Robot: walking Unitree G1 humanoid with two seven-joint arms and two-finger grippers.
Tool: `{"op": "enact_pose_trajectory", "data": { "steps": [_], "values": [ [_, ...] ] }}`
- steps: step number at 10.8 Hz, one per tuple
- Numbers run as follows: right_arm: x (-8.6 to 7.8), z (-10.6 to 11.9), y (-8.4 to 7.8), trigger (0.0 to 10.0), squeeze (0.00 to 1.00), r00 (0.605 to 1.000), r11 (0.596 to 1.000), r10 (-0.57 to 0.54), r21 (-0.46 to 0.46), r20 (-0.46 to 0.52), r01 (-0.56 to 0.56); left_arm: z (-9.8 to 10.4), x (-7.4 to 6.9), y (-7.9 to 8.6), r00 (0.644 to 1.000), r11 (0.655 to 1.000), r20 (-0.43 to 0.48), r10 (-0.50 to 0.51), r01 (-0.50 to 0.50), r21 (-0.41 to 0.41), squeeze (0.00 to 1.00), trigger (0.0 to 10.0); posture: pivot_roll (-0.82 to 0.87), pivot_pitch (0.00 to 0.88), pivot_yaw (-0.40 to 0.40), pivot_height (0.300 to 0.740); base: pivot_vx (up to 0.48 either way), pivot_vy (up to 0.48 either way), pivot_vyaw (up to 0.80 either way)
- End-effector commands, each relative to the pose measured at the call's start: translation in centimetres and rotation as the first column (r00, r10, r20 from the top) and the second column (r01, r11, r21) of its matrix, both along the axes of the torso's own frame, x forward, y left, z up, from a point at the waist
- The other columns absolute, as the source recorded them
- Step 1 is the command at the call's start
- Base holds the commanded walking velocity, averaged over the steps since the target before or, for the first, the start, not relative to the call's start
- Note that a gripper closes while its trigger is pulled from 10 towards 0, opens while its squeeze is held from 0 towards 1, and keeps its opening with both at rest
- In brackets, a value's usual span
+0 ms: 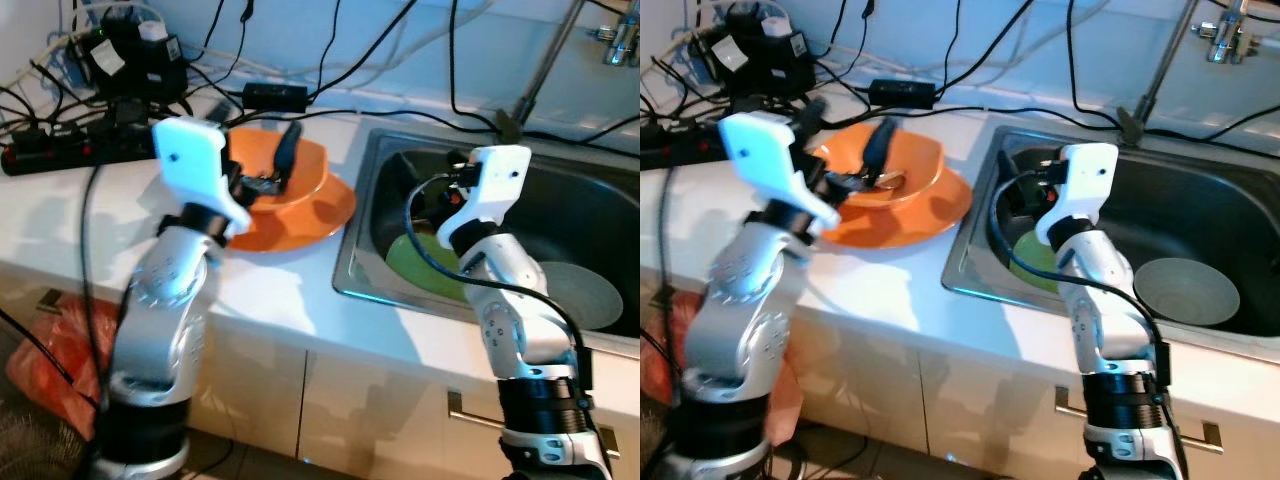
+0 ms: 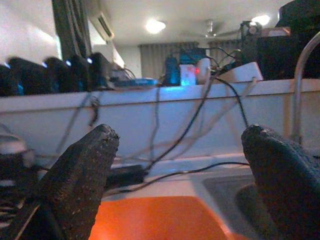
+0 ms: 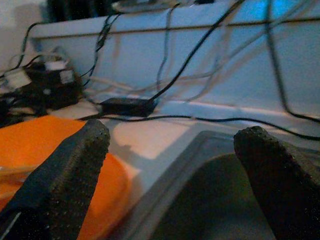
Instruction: Kitchen organization
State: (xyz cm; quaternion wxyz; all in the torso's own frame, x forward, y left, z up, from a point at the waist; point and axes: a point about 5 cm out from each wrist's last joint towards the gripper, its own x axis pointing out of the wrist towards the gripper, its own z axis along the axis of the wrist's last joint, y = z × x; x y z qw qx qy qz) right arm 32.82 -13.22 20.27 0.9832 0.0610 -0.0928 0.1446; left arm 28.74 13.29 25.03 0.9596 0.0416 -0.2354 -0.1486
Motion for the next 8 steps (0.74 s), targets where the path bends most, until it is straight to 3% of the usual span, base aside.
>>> {"op": "enact_pose_trajectory", "data": {
  "steps": [1,3,6,8],
  "values": [
    [0.0,0.2,0.0,10.0,0.0,1.0,1.0,-0.004,-0.005,0.008,0.004,0.0,-0.7,-0.1,0.999,0.999,0.047,-0.003,0.001,0.044,0.0,10.0,0.12,0.035,-0.037,0.74,0.0,0.0,0.0],
    [0.1,0.1,0.0,10.0,0.0,1.0,1.0,0.0,-0.008,0.005,0.0,-1.7,-1.9,1.4,0.996,0.987,0.053,0.071,-0.078,0.141,0.0,10.0,0.13,0.037,-0.044,0.74,0.0,0.0,0.0],
    [0.1,0.1,-0.1,10.0,0.0,0.999,0.999,0.029,-0.022,-0.012,-0.03,-2.8,-2.6,2.5,0.99,0.973,0.077,0.119,-0.132,0.19,0.0,10.0,0.13,0.042,-0.051,0.74,0.0,0.0,0.0],
    [-1.3,-0.7,1.1,10.0,0.0,0.945,0.943,0.303,-0.106,-0.125,-0.317,-4.1,-2.4,2.5,0.992,0.975,0.039,0.12,-0.125,0.183,0.0,10.0,0.12,0.044,-0.05,0.74,0.0,0.0,0.0]
  ]
}}
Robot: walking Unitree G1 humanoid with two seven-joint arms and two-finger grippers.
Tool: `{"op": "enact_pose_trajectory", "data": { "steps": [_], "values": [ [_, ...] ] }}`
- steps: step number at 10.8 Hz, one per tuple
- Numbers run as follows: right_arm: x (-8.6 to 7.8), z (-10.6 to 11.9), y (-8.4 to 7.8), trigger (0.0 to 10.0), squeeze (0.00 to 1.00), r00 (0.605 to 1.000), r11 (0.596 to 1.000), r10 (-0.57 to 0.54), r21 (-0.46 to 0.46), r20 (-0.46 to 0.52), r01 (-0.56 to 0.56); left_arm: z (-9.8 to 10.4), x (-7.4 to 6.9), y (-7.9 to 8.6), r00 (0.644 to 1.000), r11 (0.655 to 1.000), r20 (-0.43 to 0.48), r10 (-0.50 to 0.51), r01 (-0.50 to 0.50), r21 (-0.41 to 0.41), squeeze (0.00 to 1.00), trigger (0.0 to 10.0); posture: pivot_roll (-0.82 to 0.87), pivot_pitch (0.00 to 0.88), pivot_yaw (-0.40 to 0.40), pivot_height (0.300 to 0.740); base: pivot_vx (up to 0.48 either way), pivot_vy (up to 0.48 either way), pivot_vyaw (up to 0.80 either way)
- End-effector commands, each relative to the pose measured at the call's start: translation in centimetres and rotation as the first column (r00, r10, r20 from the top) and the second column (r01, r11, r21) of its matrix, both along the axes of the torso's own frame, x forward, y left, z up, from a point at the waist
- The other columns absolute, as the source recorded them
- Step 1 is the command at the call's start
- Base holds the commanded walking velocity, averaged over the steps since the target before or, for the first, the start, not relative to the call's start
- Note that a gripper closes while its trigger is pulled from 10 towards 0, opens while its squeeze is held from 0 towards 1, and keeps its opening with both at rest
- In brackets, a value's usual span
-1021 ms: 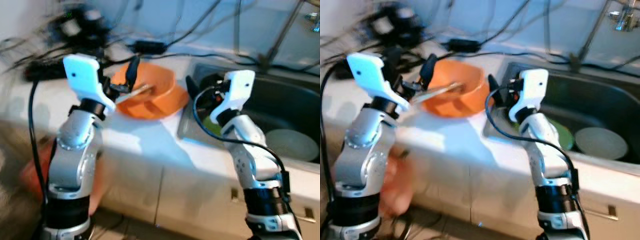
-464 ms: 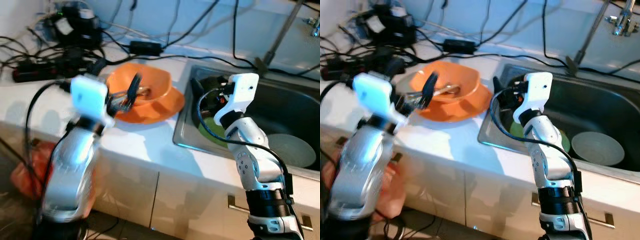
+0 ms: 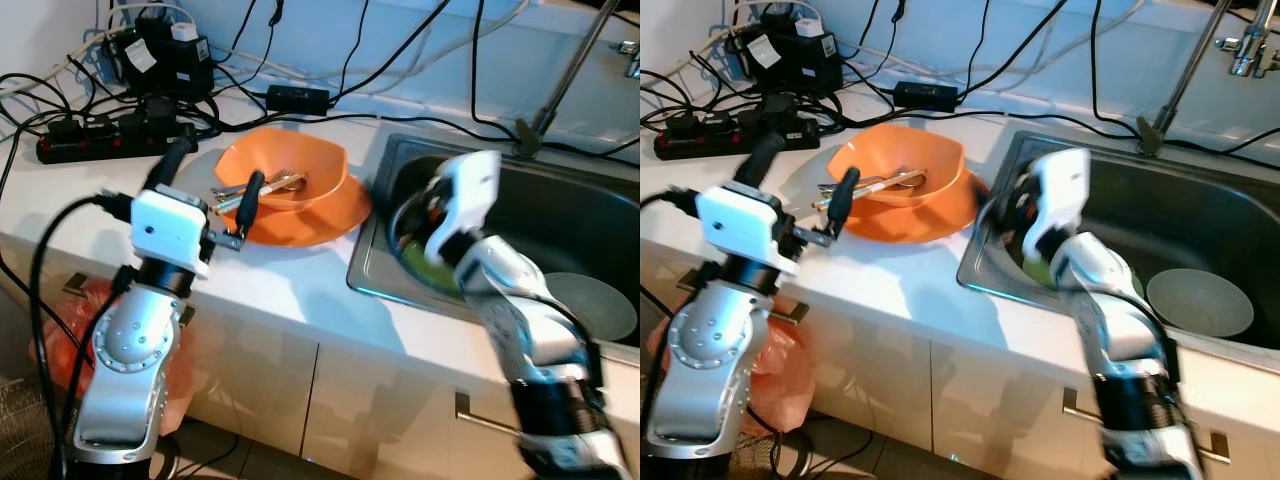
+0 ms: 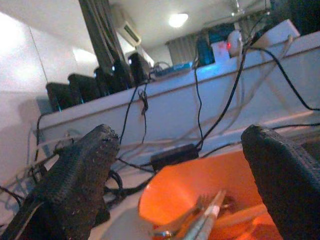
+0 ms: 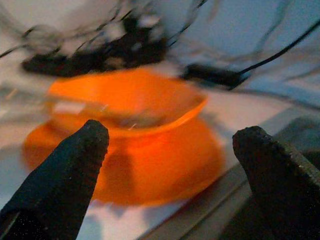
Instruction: Kitchen organization
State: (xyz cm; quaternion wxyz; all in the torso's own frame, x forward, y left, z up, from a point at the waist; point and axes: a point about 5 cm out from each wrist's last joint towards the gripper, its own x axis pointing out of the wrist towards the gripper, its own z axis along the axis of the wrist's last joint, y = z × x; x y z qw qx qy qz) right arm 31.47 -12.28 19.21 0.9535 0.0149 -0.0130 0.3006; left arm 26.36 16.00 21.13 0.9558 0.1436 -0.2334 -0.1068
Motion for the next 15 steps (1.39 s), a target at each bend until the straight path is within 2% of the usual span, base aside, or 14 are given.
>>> {"op": "enact_pose_trajectory", "data": {
  "steps": [1,2,4,6,9,10,12,15],
  "values": [
    [-0.8,-0.1,0.2,10.0,0.0,0.997,0.996,0.078,-0.033,-0.016,-0.078,-0.7,0.1,-0.3,1.0,1.0,-0.023,-0.014,0.014,-0.004,0.0,10.0,0.12,0.046,-0.051,0.74,0.0,0.0,0.0],
    [-1.2,-0.4,0.1,10.0,0.0,0.992,0.99,0.122,-0.073,-0.036,-0.124,-0.9,0.2,-0.3,0.999,1.0,-0.033,-0.02,0.019,-0.016,0.0,10.0,0.12,0.046,-0.051,0.74,0.0,0.0,0.0],
    [-1.7,-0.4,-0.2,10.0,0.0,0.986,0.984,0.154,-0.081,-0.059,-0.159,-1.4,0.3,-0.8,0.996,0.998,-0.057,-0.062,0.06,-0.033,0.0,10.0,0.11,0.05,-0.051,0.74,0.0,0.0,0.0],
    [-1.9,-0.2,-0.4,10.0,0.0,0.984,0.981,0.164,-0.096,-0.063,-0.169,-2.4,0.7,-1.4,0.99,0.993,-0.1,-0.1,0.093,-0.076,0.0,10.0,0.1,0.053,-0.052,0.74,0.0,0.0,0.0],
    [-2.1,-0.3,-0.4,10.0,0.0,0.983,0.979,0.169,-0.099,-0.074,-0.176,-2.5,1.0,-2.1,0.982,0.985,-0.128,-0.137,0.122,-0.119,0.0,10.0,0.1,0.053,-0.049,0.74,0.0,0.0,0.0],
    [-2.2,-0.4,-0.2,10.0,0.0,0.981,0.978,0.178,-0.098,-0.081,-0.185,-3.4,1.1,-2.0,0.975,0.983,-0.168,-0.144,0.122,-0.134,0.0,10.0,0.09,0.053,-0.049,0.74,0.0,0.0,0.0],
    [-2.4,-0.4,-0.2,10.0,0.0,0.98,0.977,0.184,-0.096,-0.081,-0.191,-3.6,1.4,-1.8,0.976,0.983,-0.173,-0.131,0.106,-0.147,0.0,10.0,0.09,0.05,-0.051,0.74,0.0,0.0,0.0],
    [-3.3,-0.2,0.1,10.0,0.0,0.955,0.953,0.277,-0.099,-0.102,-0.287,-3.9,2.3,-1.3,0.976,0.982,-0.189,-0.107,0.074,-0.172,0.0,10.0,0.08,0.047,-0.053,0.74,0.0,0.0,0.0]
  ]
}}
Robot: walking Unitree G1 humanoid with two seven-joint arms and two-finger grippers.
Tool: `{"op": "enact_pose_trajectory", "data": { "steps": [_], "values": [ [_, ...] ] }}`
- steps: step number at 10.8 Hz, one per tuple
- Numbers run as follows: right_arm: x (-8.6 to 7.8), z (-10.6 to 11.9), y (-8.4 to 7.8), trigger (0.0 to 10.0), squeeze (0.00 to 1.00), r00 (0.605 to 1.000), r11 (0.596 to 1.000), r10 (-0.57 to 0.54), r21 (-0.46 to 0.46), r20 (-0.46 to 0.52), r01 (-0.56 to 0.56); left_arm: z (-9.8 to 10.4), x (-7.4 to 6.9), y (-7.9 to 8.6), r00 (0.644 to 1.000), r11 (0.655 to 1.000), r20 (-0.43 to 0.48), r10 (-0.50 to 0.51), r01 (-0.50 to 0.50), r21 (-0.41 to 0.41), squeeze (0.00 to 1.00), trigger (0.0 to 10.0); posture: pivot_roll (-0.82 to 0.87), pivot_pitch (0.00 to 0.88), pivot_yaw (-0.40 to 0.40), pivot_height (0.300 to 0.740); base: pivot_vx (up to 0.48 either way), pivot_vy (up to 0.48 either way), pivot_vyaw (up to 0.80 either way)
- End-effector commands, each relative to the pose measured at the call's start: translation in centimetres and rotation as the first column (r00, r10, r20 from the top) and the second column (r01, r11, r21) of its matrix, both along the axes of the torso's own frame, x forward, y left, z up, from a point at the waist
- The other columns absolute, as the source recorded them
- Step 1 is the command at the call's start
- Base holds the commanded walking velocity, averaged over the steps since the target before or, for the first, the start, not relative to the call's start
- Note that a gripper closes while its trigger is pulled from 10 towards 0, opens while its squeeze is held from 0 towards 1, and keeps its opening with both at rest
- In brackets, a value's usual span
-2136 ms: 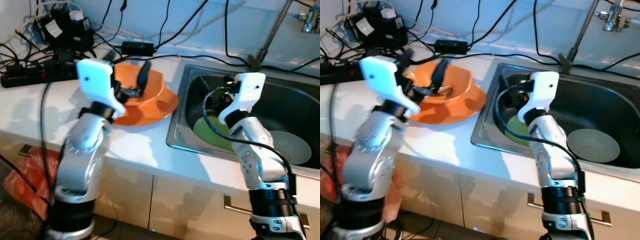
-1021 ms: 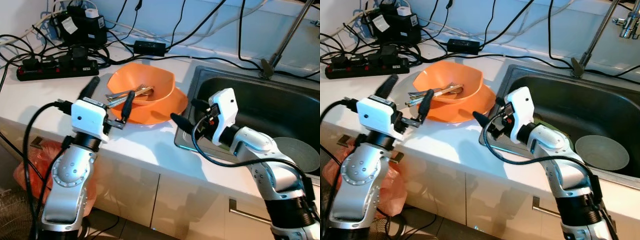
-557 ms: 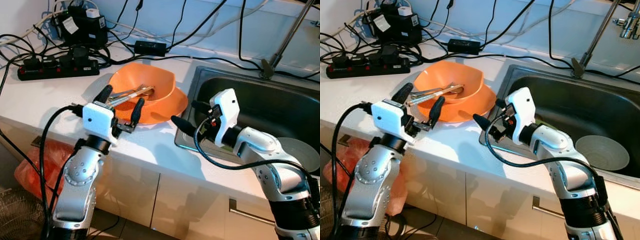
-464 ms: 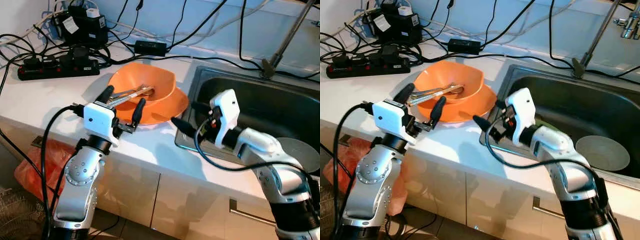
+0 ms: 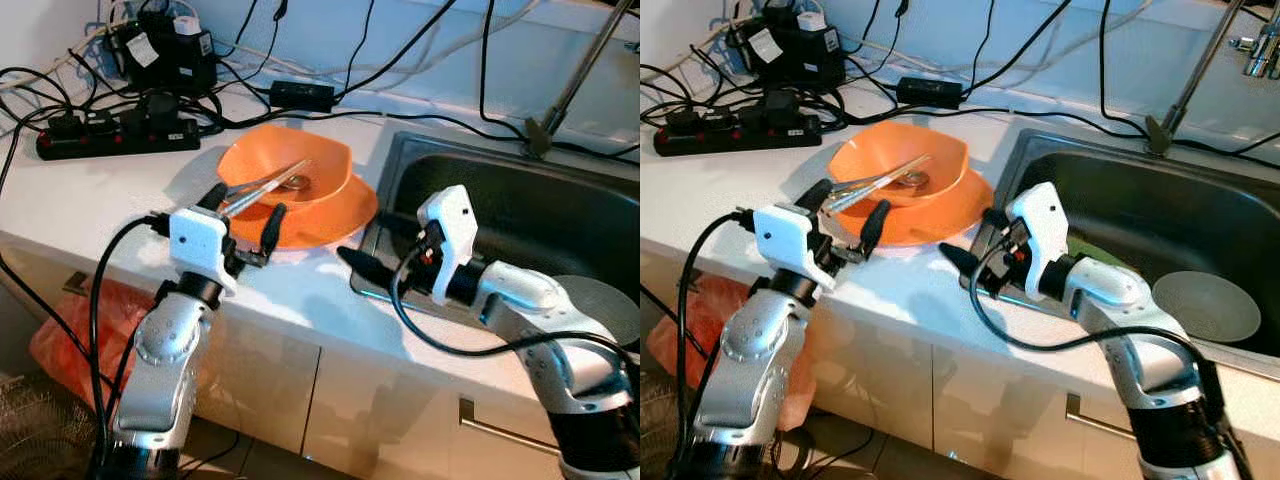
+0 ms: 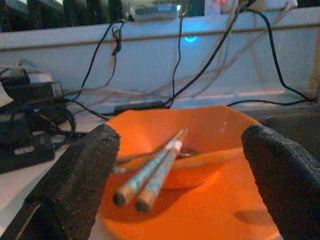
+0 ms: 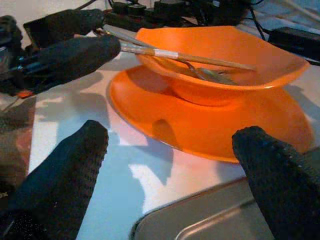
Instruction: Kitchen organization
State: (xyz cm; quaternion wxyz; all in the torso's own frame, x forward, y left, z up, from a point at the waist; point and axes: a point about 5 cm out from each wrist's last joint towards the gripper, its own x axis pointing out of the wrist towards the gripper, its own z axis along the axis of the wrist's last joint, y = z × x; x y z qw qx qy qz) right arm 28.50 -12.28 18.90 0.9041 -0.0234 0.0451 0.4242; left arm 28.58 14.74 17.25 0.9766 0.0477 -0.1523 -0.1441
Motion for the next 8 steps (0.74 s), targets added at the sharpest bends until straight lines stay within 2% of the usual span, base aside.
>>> {"op": "enact_pose_trajectory", "data": {
  "steps": [1,3,8],
  "values": [
    [-0.5,0.1,0.1,10.0,0.0,1.0,1.0,0.025,-0.001,-0.005,-0.025,0.5,0.2,0.2,1.0,1.0,0.021,0.014,-0.014,-0.004,0.0,10.0,0.08,0.047,-0.053,0.74,0.0,0.0,0.0],
    [-0.6,0.1,0.4,10.0,0.0,0.999,0.999,0.032,0.004,-0.005,-0.032,1.1,0.3,0.1,0.999,1.0,0.04,0.002,-0.002,-0.001,0.0,10.0,0.08,0.045,-0.052,0.74,0.0,0.0,0.0],
    [-0.8,0.2,0.5,10.0,0.0,0.999,0.999,0.042,0.008,-0.009,-0.042,0.0,0.7,-0.6,0.999,0.999,-0.009,-0.041,0.041,-0.017,0.0,10.0,0.07,0.047,-0.053,0.74,0.0,0.0,0.0]
  ]
}}
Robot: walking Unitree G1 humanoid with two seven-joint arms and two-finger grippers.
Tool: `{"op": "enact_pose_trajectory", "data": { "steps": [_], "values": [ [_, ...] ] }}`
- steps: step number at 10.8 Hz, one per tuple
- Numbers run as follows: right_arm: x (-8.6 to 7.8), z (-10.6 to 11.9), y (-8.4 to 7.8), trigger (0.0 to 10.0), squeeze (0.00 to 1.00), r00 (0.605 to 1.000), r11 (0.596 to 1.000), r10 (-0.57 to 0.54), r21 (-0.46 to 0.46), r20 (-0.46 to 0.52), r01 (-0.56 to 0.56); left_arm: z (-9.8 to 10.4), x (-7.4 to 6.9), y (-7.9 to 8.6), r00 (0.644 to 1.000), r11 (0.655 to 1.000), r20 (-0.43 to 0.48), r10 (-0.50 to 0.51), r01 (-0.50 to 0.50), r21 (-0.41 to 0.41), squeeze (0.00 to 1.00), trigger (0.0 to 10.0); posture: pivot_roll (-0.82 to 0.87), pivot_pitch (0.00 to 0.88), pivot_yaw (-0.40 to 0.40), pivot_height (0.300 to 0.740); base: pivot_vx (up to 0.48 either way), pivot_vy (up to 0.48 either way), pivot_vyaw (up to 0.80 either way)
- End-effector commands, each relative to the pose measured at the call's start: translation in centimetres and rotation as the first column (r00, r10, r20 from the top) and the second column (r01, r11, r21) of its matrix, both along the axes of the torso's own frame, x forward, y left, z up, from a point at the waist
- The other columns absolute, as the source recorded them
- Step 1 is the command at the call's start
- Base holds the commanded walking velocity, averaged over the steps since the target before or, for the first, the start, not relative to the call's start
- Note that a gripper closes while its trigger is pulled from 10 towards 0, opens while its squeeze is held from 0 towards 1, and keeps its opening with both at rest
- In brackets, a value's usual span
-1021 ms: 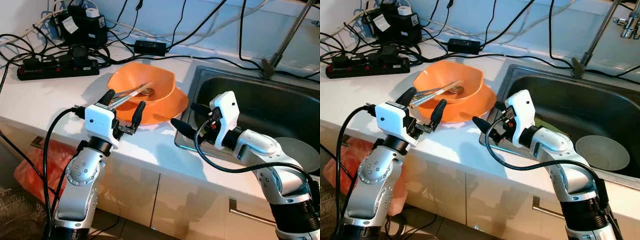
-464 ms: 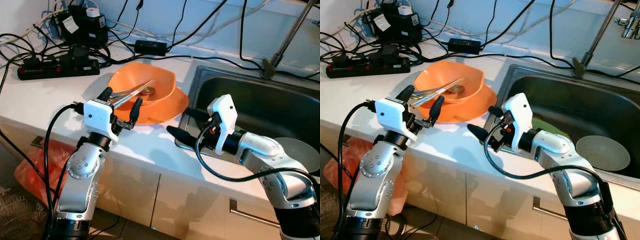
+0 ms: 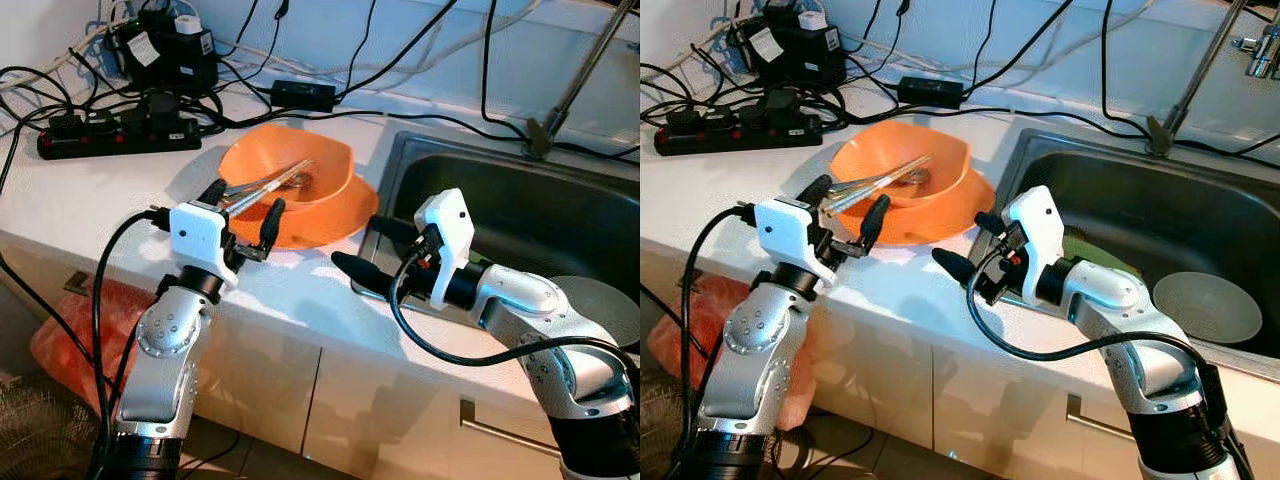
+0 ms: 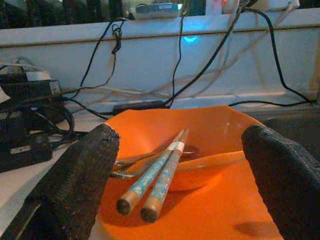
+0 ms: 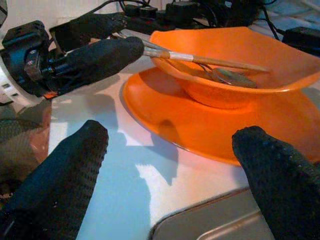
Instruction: Kitchen organization
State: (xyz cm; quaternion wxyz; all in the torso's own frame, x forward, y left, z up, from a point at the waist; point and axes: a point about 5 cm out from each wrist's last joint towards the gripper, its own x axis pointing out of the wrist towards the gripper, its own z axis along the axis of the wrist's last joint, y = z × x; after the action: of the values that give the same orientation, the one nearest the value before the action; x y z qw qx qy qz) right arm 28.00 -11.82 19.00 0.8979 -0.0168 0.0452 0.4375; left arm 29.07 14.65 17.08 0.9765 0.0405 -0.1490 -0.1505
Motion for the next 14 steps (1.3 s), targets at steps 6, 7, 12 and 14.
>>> {"op": "enact_pose_trajectory", "data": {
  "steps": [6,7,12,14],
  "values": [
    [-0.2,0.0,0.3,10.0,0.0,1.0,1.0,0.01,-0.001,-0.003,-0.01,1.0,0.2,-1.2,0.997,0.998,0.041,-0.058,0.057,0.018,0.0,10.0,0.08,0.047,-0.052,0.74,0.0,0.0,0.0],
    [-0.2,0.0,0.3,10.0,0.0,1.0,1.0,0.008,-0.003,-0.001,-0.008,1.0,0.1,-1.5,0.997,0.997,0.047,-0.068,0.066,0.032,0.0,10.0,0.08,0.045,-0.052,0.74,0.0,0.0,0.0],
    [-0.1,-0.1,0.4,10.0,0.0,1.0,1.0,0.011,-0.002,-0.001,-0.011,0.7,-1.4,-1.5,0.992,0.992,0.076,-0.096,0.089,0.093,0.0,10.0,0.08,0.046,-0.053,0.74,0.0,0.0,0.0],
    [-0.1,-0.1,0.5,10.0,0.0,1.0,1.0,0.014,-0.003,-0.003,-0.014,1.1,-2.0,-1.2,0.988,0.987,0.126,-0.086,0.067,0.146,0.0,10.0,0.09,0.046,-0.055,0.74,0.0,0.0,0.0]
  ]
}}
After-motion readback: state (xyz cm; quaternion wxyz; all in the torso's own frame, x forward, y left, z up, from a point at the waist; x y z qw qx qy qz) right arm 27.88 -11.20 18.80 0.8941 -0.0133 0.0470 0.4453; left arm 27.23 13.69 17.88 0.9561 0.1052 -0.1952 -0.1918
